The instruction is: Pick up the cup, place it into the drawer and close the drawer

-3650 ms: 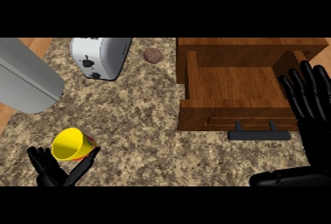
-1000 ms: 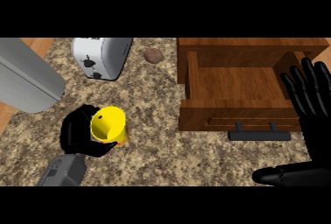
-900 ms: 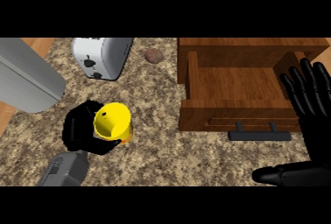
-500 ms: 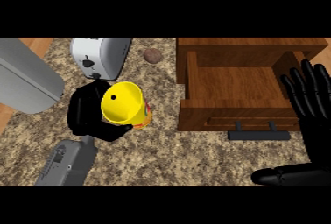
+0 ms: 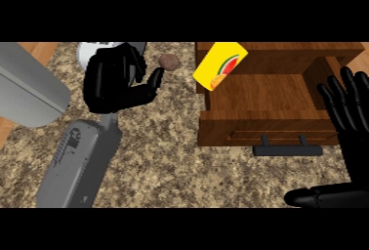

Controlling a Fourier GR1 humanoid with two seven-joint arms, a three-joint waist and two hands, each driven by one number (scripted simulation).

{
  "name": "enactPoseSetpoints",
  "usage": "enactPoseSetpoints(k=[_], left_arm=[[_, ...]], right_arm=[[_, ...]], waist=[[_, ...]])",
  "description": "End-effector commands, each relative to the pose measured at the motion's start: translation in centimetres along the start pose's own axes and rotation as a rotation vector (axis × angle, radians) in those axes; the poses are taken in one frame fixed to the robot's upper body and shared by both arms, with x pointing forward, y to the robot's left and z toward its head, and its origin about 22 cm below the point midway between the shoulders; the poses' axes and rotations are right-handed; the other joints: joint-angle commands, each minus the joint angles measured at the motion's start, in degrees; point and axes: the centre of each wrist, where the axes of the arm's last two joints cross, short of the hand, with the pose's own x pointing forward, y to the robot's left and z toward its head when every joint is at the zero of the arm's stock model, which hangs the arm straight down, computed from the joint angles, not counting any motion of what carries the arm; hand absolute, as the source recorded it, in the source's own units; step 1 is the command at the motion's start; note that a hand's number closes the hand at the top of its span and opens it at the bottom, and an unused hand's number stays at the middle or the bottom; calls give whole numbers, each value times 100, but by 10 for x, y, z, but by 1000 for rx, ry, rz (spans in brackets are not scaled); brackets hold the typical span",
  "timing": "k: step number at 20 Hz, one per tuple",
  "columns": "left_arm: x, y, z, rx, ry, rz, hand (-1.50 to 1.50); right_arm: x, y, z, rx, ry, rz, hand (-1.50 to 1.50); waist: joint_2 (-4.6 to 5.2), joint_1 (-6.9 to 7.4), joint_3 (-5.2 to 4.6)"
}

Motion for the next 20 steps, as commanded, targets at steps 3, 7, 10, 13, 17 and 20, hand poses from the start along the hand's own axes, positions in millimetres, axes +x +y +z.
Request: enactPoseSetpoints(k=[3,7,10,13,17,20], left_arm=[[14,-21,-28,-39,9,-57,150],[14,-46,-66,-28,15,-72,150],[3,-73,-79,-65,67,-108,150],[2,-72,-63,-71,67,-117,150],[-1,-95,-86,-80,120,-147,150],[-22,-92,-97,-38,124,-158,150]], right_arm=[[-4,-3,-1,-9,7,3,-150],[3,-4,-6,-5,8,-11,-150],[1,1,3,-16,-6,-7,-150],[-15,-11,4,-20,-4,-14,-150],[1,-6,1,13,-4,0,-150],[-3,-3,-19,16,-13,-6,-150]], waist=[[0,11,-1],[9,-26,-1],[18,-83,0],[1,-2,0],[7,-65,0],[45,-126,-1]])
